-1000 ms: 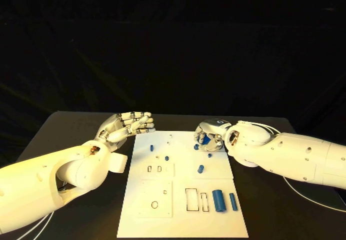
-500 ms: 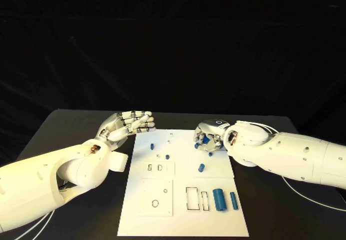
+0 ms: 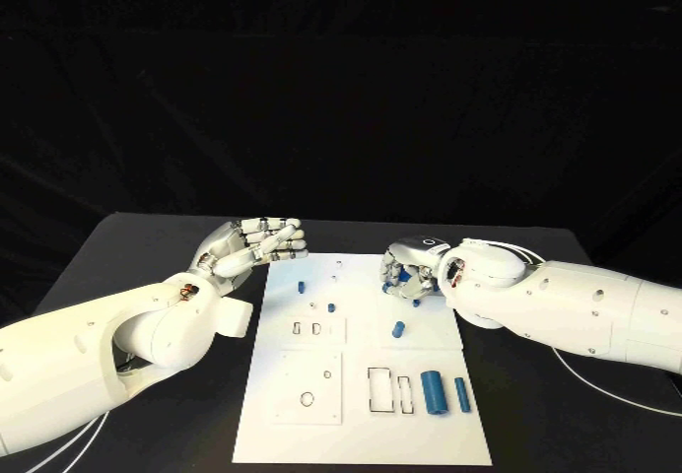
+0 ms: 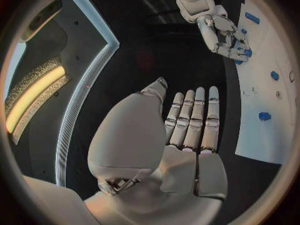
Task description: Assemble the parts on the task board
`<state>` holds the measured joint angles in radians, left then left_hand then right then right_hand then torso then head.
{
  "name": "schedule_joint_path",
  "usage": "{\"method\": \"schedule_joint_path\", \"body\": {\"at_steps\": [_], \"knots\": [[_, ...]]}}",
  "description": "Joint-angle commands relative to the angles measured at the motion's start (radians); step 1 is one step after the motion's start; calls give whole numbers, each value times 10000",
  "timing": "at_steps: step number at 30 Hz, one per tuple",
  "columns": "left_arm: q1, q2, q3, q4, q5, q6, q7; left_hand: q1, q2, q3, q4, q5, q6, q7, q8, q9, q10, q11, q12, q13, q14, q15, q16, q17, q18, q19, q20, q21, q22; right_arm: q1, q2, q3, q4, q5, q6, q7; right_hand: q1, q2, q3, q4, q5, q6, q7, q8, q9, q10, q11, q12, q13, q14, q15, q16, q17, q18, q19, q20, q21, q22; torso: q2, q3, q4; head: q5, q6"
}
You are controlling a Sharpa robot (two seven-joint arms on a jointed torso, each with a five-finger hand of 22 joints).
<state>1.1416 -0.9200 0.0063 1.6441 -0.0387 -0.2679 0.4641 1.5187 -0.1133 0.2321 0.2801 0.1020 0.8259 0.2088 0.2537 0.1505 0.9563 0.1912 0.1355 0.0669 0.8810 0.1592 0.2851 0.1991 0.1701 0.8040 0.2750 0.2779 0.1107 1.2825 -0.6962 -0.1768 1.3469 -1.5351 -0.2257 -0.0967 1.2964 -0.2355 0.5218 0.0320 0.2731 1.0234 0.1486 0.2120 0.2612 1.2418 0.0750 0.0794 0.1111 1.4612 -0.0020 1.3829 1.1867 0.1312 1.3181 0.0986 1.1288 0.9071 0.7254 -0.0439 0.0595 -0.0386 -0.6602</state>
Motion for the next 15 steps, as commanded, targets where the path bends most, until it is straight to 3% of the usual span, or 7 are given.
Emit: {"method": "schedule_joint_path", "body": {"at_steps": [1, 4, 5, 11, 15], "knots": [[24, 19, 11, 34, -61, 188, 10, 50, -28, 64, 11, -37, 56, 298, 31, 12, 90, 6, -53, 0, 16, -8, -47, 10, 139, 73, 3, 32, -11, -41, -5, -15, 27, -107, 262, -56, 57, 67, 84, 18, -4, 99, 10, 73, 34, 94, 21, 46, 32, 481, -20, 51, 30, -154, 81, -16, 61, 68, 16, -5, 15, 10, 8], [32, 19, 11, 36, -64, 186, -6, 27, -32, 72, 28, -51, 52, 310, 27, 9, 93, 16, -76, -4, 12, -1, -66, 18, 138, 73, 4, 26, -21, -44, 1, -15, 3, -114, 238, -93, 89, 111, 112, 15, -7, 147, -14, 110, 68, 131, 1, 64, 57, 478, -34, 73, 39, -156, 75, -24, 104, 121, 28, -3, 26, -2, -2], [34, 20, 11, 37, -65, 185, -10, 27, -32, 72, 28, -51, 52, 310, 27, 9, 93, 16, -76, -4, 12, -1, -66, 18, 138, 73, 4, 26, -21, -45, 4, -15, -5, -120, 223, -101, 164, 203, 186, -5, -227, 211, -51, 163, 118, 148, -7, 72, 83, 475, -62, 100, 53, -159, 62, -37, 154, 181, 43, 3, 31, -10, -3], [40, 30, 11, 35, -69, 186, -34, 27, -32, 72, 28, -51, 52, 310, 27, 9, 93, 16, -76, -4, 12, -1, -66, 18, 138, 73, 4, 26, -21, -47, 6, -14, 16, -150, 57, -60, 393, 555, 472, -118, -449, 544, -189, 465, 400, 312, -134, 153, 214, 480, -144, 218, 169, -204, 103, -106, 470, 607, 41, 3, 29, -7, -32], [42, 35, 11, 30, -71, 184, -46, 27, -24, 82, 31, -53, 53, 312, 27, 8, 96, 17, -82, -5, 13, 0, -72, 22, 138, 74, 4, 24, -24, -47, 8, -14, 53, -184, -374, -36, 431, 750, 618, -182, -492, 590, -242, 630, 617, 400, -186, 185, 298, 497, -183, 307, 270, -247, 150, -146, 702, 932, 32, -4, 22, -9, -25]]}}
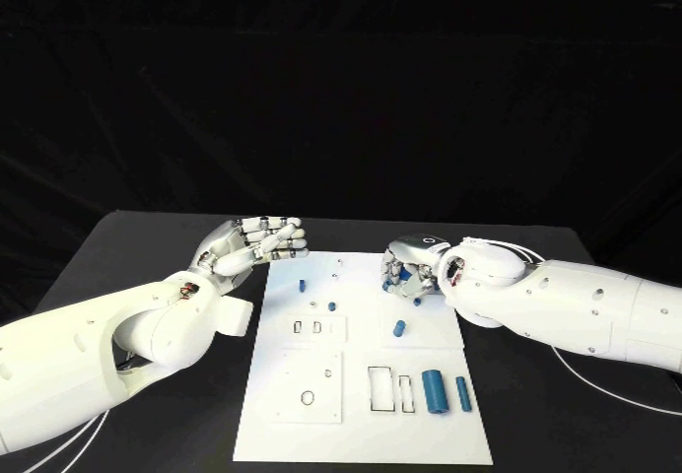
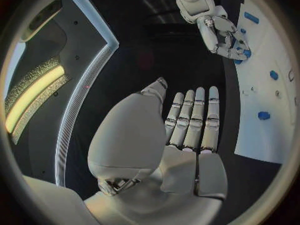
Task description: Assemble the parts on the task board
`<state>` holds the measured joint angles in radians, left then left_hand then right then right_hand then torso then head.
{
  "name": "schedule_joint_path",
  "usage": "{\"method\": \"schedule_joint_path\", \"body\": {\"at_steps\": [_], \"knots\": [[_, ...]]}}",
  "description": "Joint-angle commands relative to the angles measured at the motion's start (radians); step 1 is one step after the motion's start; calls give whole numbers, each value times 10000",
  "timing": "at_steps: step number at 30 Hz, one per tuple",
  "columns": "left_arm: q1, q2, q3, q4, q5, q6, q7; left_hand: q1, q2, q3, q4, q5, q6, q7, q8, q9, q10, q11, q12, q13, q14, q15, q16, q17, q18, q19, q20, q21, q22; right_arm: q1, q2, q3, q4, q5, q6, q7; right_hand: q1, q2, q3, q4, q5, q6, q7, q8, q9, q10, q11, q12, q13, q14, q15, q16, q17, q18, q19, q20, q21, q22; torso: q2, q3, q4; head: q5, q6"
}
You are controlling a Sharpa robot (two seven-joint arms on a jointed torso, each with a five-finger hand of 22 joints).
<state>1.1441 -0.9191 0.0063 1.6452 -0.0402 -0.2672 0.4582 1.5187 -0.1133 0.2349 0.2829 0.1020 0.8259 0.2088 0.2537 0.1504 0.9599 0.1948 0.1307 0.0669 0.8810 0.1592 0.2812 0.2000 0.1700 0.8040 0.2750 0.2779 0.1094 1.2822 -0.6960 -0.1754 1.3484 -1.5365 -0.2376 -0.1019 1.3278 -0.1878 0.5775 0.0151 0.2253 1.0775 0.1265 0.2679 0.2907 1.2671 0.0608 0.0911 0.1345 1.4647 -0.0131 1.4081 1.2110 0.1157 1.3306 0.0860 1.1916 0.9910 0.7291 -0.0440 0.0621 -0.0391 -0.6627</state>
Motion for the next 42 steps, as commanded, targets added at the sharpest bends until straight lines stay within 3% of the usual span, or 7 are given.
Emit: {"method": "schedule_joint_path", "body": {"at_steps": [1, 9, 13, 17, 26, 35, 42], "knots": [[17, 28, 11, 17, -57, 175, 11, 27, -24, 54, 3, -53, 53, 312, 28, 9, 60, -19, -34, -4, 13, 0, -33, 12, 139, 74, 4, 24, -11, -44, 6, -28, 54, -176, -394, 13, 102, 274, 63, -15, -12, 49, -24, 87, 344, 156, -49, 71, 72, 465, -75, 65, 40, -99, 38, -22, 109, 143, -10, -3, -4, -9, 2], [19, 42, 10, -22, -57, 169, -2, 31, -10, 69, 4, -55, 54, 314, 28, 9, 62, -18, -41, -5, 14, 1, -38, 16, 139, 75, 4, 22, -14, 7, 89, -9, 205, -210, -1512, -149, 59, 264, 67, -14, -20, 36, -31, 117, 395, 152, -51, 63, 84, 473, -77, 95, 82, -105, 42, -27, 147, 195, -13, -16, 24, -35, 60], [19, 43, 10, -42, -57, 170, -6, 31, -10, 69, 4, -55, 54, 314, 28, 9, 62, -18, -41, -5, 14, 1, -38, 16, 139, 75, 4, 22, -14, 42, 367, 4, 35, -210, -2069, -173, 60, 283, 102, -42, -11, 40, -41, 168, 464, 179, -66, 67, 102, 506, -87, 188, 260, -113, 58, -34, 202, 266, -14, -14, 4, -26, 156], [19, 60, 10, -58, -57, 180, -7, 36, -1, 80, 3, -56, 54, 315, 27, 8, 64, -17, -47, -6, 14, 2, -42, 19, 139, 76, 4, 21, -17, 64, 653, 15, -211, -204, -2292, -208, 50, 279, 111, -54, -13, 30, -40, 187, 497, 185, -66, 66, 110, 505, -90, 192, 250, -108, 47, -37, 200, 257, -9, -25, 50, -37, 149], [27, 75, 10, -77, -58, 188, -12, 45, 9, 95, 0, -57, 53, 316, 26, 7, 66, -16, -54, -7, 15, 3, -48, 22, 139, 77, 4, 19, -20, 81, 1394, 33, -1021, -139, -2373, -191, -17, 266, 122, -50, -78, -35, -31, 214, 573, 169, -54, 45, 124, 502, -82, 206, 243, -101, 14, -36, 195, 242, 15, -30, 30, -22, 134], [93, 152, 11, -146, -64, 226, -24, 45, 9, 95, 0, -57, 53, 316, 26, 7, 66, -16, -54, -7, 15, 3, -48, 22, 139, 77, 4, 19, -20, 33, 2129, 36, -1801, 137, -2234, 36, -80, 262, 130, -31, -111, -89, -25, 229, 627, 154, -46, 28, 135, 499, -74, 219, 246, -104, 5, -30, 217, 275, 41, -34, 54, 33, 199], [149, 214, 11, -191, -74, 264, -31, 45, 9, 95, 0, -57, 53, 316, 26, 7, 66, -16, -54, -7, 15, 3, -48, 22, 139, 77, 4, 19, -20, -34, 2466, 36, -2160, 347, -2115, 165, -98, 259, 135, -28, -120, -117, -19, 231, 647, 142, -41, 19, 139, 498, -70, 224, 250, -100, -11, -27, 207, 261, 41, -50, 95, 44, 147]]}}
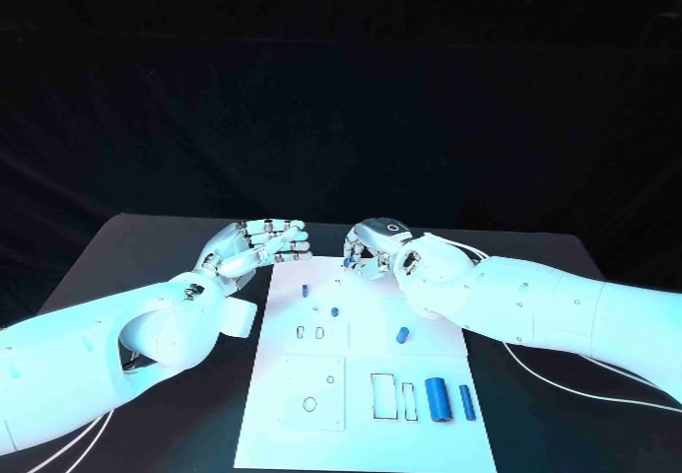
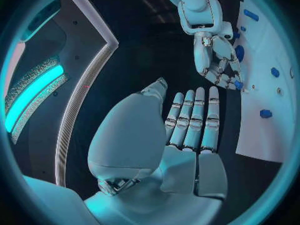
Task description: Assemble the parts on the task board
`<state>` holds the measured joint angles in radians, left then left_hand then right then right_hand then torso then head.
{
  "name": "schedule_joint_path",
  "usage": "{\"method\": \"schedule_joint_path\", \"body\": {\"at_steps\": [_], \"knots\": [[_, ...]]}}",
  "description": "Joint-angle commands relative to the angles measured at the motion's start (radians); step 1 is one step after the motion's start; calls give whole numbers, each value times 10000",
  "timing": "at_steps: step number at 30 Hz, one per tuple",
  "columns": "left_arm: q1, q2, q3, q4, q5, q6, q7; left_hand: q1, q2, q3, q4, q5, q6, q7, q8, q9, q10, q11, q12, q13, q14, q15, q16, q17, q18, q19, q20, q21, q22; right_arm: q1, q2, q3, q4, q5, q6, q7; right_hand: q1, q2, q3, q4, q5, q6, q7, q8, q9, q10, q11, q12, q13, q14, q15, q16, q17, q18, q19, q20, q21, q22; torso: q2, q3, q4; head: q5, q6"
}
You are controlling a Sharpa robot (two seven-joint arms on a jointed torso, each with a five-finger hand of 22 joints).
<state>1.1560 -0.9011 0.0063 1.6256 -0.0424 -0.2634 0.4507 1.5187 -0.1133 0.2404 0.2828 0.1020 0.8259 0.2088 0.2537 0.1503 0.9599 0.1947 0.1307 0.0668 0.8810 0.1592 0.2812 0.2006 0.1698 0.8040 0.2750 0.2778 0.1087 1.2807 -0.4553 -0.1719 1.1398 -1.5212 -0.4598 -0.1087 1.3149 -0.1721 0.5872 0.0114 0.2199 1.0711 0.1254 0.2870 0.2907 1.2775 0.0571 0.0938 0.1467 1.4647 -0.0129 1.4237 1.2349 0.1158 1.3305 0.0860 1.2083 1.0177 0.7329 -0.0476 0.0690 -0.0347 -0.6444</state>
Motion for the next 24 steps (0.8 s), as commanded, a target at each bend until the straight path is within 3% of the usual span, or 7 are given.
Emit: {"method": "schedule_joint_path", "body": {"at_steps": [1, 6, 24], "knots": [[36, 39, 11, 0, -54, 237, 43, 45, 9, 40, 1, -58, 54, 316, 27, 8, 67, -16, -54, -6, 16, 2, -48, 16, 141, 77, 4, 19, -13, -30, 88, 1, -99, 220, 124, 242, 31, 102, 38, 9, -67, -53, -8, 39, 647, 37, -4, -7, 17, 499, -72, 69, 11, -101, -10, -27, 40, -6, 9, -15, 29, 11, -43], [53, 49, 12, -32, -59, 252, 41, 55, 14, 62, -3, -61, 51, 317, 25, 5, 72, -15, -67, -8, 18, 3, -59, 23, 141, 78, 5, 15, -19, -67, 182, 1, -177, 278, 212, 260, 24, 108, 42, 11, -75, -63, -6, 42, 656, 34, -2, -10, 20, 498, -70, 71, 10, -100, -15, -26, 39, -7, 5, 0, 0, 114, -58], [92, 55, 12, -74, -81, 268, 14, 56, 12, 75, -3, -66, 49, 320, 23, 4, 78, -14, -79, -8, 21, 4, -68, 30, 141, 80, 5, 12, -25, -100, 463, -6, -604, 433, 283, 181, -77, 76, 62, 17, -226, -238, 29, 43, 769, -58, 34, -65, 46, 493, -40, 108, 41, -91, -75, -1, 30, -8, 10, -3, 36, 74, -38]]}}
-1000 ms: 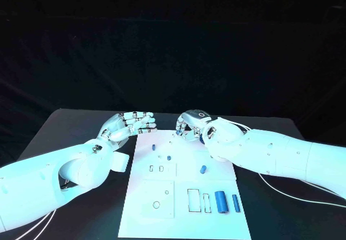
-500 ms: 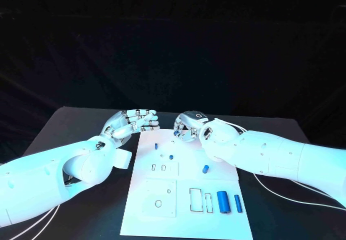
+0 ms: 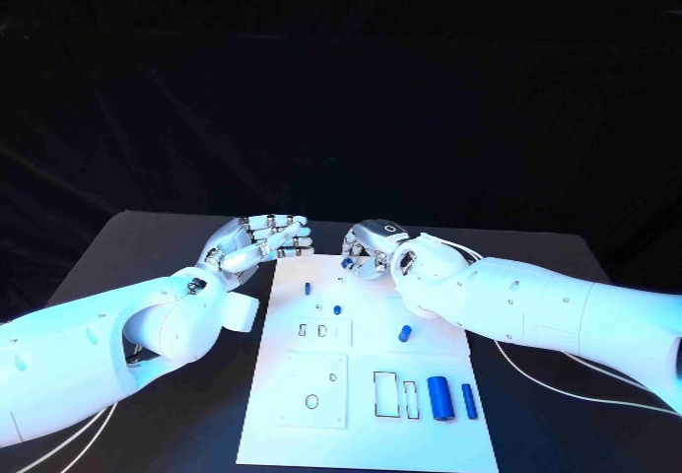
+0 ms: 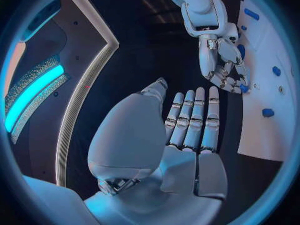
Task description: Assemble the parts on the task board
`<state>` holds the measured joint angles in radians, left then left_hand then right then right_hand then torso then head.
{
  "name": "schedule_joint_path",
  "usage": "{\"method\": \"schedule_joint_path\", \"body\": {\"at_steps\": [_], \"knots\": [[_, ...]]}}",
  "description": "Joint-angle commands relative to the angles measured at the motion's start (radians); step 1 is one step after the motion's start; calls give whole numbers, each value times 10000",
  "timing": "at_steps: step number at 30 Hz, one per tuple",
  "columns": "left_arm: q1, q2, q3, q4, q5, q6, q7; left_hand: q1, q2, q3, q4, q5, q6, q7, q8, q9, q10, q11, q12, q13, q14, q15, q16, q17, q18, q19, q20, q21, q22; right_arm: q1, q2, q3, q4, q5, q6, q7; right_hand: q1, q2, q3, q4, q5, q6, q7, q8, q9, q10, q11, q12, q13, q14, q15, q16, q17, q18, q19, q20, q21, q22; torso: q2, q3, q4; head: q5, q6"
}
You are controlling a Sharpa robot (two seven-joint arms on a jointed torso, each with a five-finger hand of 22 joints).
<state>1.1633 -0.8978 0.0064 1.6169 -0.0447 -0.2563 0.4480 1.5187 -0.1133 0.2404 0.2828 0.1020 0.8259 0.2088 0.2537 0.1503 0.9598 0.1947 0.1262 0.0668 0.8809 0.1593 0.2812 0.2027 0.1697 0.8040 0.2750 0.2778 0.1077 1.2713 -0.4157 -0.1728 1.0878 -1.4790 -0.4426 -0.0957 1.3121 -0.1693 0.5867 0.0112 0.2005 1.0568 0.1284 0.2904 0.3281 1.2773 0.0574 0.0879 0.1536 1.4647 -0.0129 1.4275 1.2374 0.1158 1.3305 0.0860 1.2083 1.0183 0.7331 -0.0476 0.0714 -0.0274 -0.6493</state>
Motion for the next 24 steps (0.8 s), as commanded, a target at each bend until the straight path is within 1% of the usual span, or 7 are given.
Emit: {"method": "schedule_joint_path", "body": {"at_steps": [1, 7, 9, 10, 15, 21, 24], "knots": [[21, 23, 10, 13, -58, 197, 40, 56, 12, 75, -2, -66, 49, 320, 22, 4, 78, -14, -35, -8, 21, 4, -68, 9, 142, 80, 5, 12, -15, -9, 87, 2, -114, 6, 107, 41, -61, 41, 70, 21, -38, -117, 6, 4, 403, -77, 39, -18, -23, 493, -35, 74, 22, -88, -86, 2, 21, -26, 5, -4, 10, 3, 14], [26, 29, 10, 9, -60, 204, 30, 56, 12, 75, -2, -66, 49, 320, 22, 4, 78, -14, -35, -8, 21, 4, -68, 9, 142, 80, 5, 12, -15, -25, 183, -3, -231, 21, 69, 62, -154, -30, 113, 39, -99, -313, 79, -53, 461, -273, 115, -120, -29, 482, 28, 94, 32, -73, -164, 50, -29, -81, 3, -16, 6, 10, 10], [28, 31, 10, 9, -61, 206, 26, 56, 12, 75, -2, -66, 49, 320, 22, 4, 78, -14, -35, -8, 21, 4, -68, 9, 142, 80, 5, 12, -15, -28, 204, -4, -247, 50, 87, 84, -221, -103, 148, 58, -156, -475, 152, -127, 476, -457, 187, -203, -56, 471, 89, 104, 37, -69, -205, 96, -50, -97, 0, -17, 1, 12, 11], [29, 31, 10, 8, -61, 206, 25, 56, 12, 75, -2, -66, 49, 320, 22, 4, 78, -14, -35, -8, 21, 4, -68, 9, 142, 80, 5, 12, -15, -29, 211, -4, -250, 63, 97, 94, -272, -164, 180, 79, -243, -641, 236, -223, 463, -664, 256, -257, -101, 466, 154, 121, 71, -71, -223, 138, -51, -88, 0, -17, 1, 12, 11], [33, 30, 9, 6, -65, 205, 13, 49, 6, 83, 2, -70, 47, 323, 20, 2, 82, -11, -46, -9, 24, 5, -77, 15, 142, 82, 5, 8, -21, -31, 212, -7, -238, 120, 111, 139, -397, -385, 245, 117, -333, -926, 397, -432, 457, -1112, 432, -256, -243, 420, 296, 94, -40, -31, -357, 282, -171, -228, -11, -20, -4, 11, -4], [35, 20, 9, -7, -70, 199, 5, 49, 6, 83, 2, -70, 47, 323, 20, 2, 82, -11, -46, -9, 24, 5, -77, 15, 142, 82, 5, 8, -21, -32, 115, -9, -149, 196, 65, 181, -530, -722, 48, 142, -255, -1364, 514, -784, 372, -1752, 581, -236, -452, 288, 429, -75, -468, 89, -698, 429, -582, -741, -12, -12, -3, 25, 19], [35, 11, 9, -23, -71, 196, 4, 49, 6, 83, 2, -70, 47, 323, 20, 2, 82, -11, -46, -9, 24, 5, -77, 15, 142, 82, 5, 8, -21, -31, -39, -10, 22, 220, -23, 183, -540, -789, -92, 145, -220, -1458, 530, -875, 348, -1920, 604, -204, -513, 251, 450, -128, -588, 123, -792, 456, -711, -890, -15, -4, -14, 52, 10]]}}
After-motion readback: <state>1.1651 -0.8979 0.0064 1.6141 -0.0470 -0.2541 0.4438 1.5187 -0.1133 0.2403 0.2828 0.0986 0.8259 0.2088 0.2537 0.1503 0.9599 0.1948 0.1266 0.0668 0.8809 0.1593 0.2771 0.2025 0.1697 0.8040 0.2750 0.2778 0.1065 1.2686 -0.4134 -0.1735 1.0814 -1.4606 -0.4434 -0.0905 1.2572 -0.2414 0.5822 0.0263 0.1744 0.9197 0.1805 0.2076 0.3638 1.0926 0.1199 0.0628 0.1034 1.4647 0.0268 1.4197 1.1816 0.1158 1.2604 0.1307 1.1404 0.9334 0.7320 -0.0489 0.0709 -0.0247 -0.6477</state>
